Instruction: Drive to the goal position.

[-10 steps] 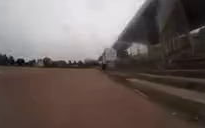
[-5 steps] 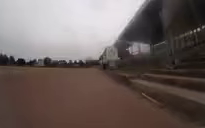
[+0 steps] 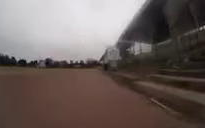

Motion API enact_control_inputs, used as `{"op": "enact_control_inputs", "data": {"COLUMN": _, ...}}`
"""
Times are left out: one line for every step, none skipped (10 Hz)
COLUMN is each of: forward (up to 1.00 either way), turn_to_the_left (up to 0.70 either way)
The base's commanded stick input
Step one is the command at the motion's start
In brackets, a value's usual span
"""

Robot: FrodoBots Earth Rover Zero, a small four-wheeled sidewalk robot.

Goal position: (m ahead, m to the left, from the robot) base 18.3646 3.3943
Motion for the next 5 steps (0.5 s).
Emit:
{"op": "enact_control_inputs", "data": {"forward": 0.87, "turn_to_the_left": 0.0}}
{"op": "enact_control_inputs", "data": {"forward": 0.94, "turn_to_the_left": 0.0}}
{"op": "enact_control_inputs", "data": {"forward": 1.0, "turn_to_the_left": 0.01}}
{"op": "enact_control_inputs", "data": {"forward": 1.0, "turn_to_the_left": 0.07}}
{"op": "enact_control_inputs", "data": {"forward": 1.0, "turn_to_the_left": 0.0}}
